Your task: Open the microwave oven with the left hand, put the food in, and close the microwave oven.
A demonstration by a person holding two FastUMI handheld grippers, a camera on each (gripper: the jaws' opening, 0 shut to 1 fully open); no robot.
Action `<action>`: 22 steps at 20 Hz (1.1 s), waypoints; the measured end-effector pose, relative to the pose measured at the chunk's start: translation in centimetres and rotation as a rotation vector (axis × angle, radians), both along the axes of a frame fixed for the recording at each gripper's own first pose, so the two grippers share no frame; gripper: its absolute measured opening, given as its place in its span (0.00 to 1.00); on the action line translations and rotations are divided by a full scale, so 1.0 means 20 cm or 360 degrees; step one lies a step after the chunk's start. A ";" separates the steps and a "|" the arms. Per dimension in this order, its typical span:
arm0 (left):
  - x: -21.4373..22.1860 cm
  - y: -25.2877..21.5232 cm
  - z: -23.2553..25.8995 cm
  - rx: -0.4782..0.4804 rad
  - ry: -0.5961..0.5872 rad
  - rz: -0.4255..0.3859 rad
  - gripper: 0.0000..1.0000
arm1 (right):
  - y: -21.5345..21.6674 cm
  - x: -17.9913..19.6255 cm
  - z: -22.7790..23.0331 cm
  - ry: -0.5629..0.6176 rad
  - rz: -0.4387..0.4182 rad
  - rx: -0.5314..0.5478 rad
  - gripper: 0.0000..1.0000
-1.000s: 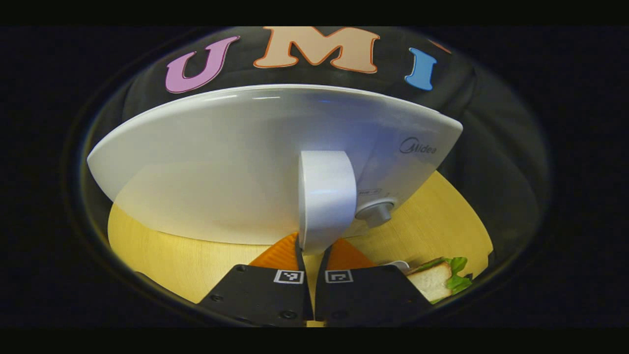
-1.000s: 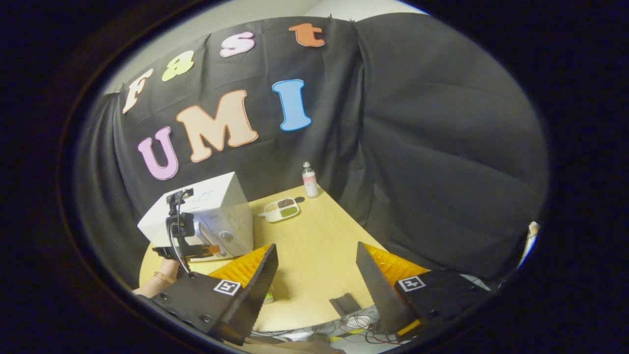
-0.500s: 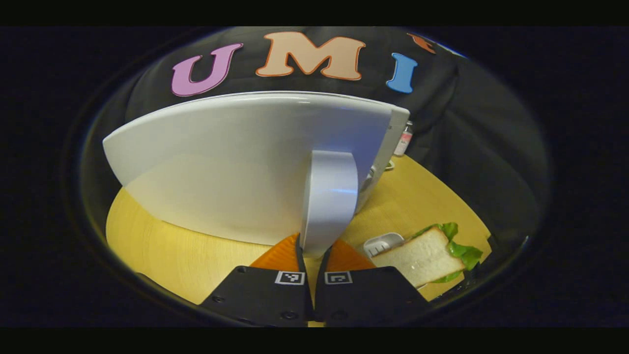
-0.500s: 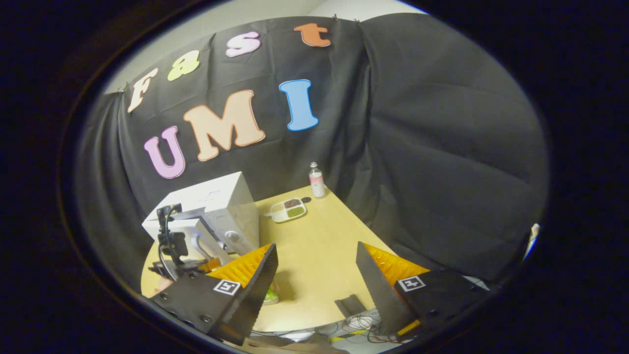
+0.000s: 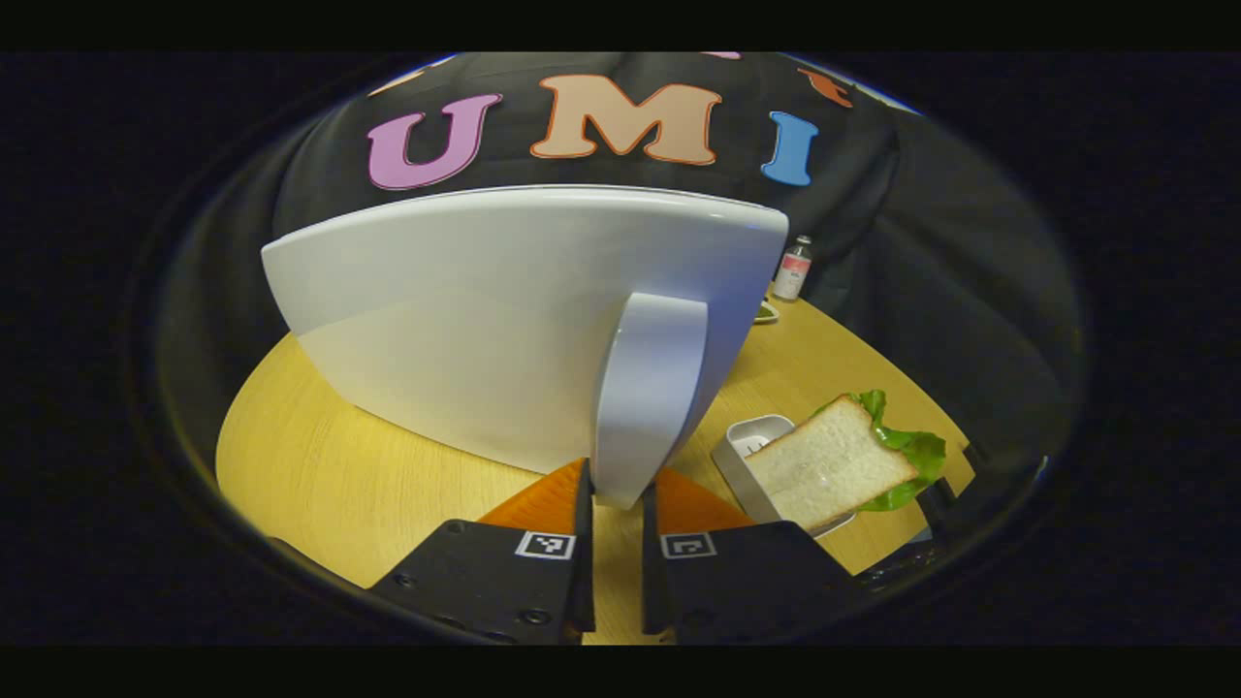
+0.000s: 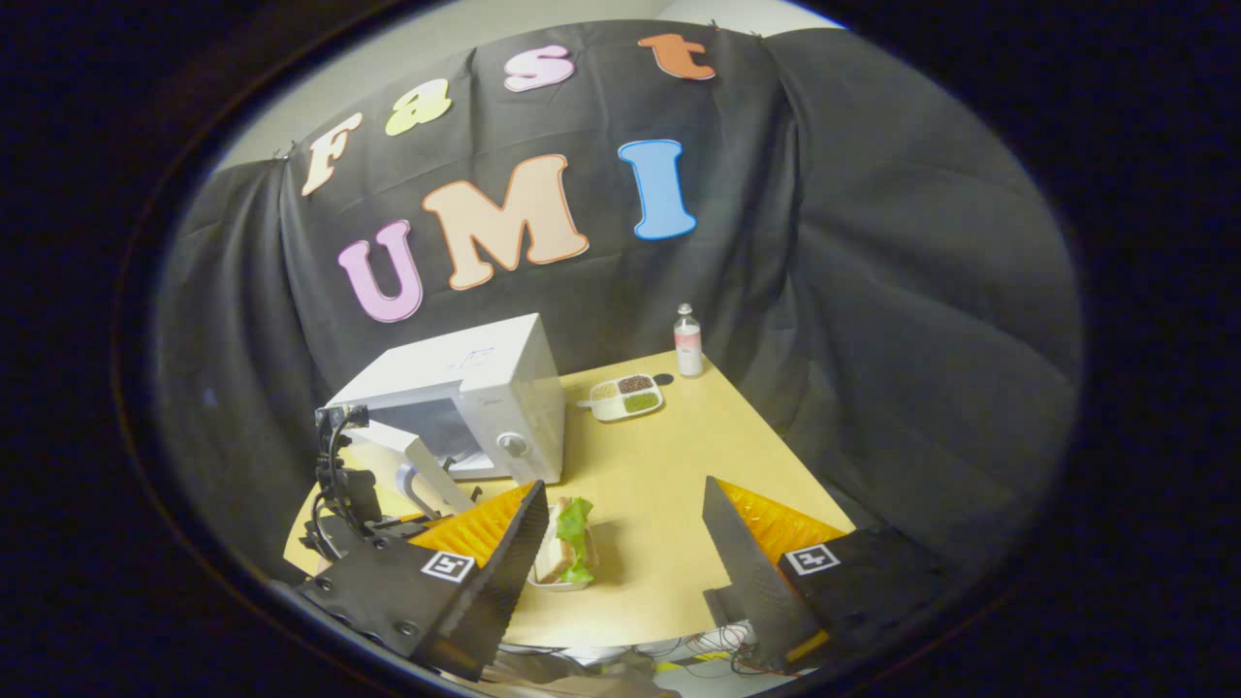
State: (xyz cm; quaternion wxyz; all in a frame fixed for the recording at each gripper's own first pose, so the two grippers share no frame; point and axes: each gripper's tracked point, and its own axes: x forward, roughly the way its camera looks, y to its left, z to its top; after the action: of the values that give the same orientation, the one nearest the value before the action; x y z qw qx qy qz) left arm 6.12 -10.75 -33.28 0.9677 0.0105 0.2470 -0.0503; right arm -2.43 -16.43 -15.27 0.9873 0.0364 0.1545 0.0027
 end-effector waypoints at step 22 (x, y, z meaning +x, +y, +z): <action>-0.53 0.53 0.02 -0.0173 0.0062 0.0122 1.00 | 0.84 -0.16 -0.12 0.0097 0.0188 -0.0018 0.92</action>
State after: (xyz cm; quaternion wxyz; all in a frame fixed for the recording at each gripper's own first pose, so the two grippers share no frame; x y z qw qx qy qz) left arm -4.53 -0.19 -32.88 0.9630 -0.0526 0.2629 -0.0268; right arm -5.67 0.34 -17.70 0.9805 0.0218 0.1863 0.0591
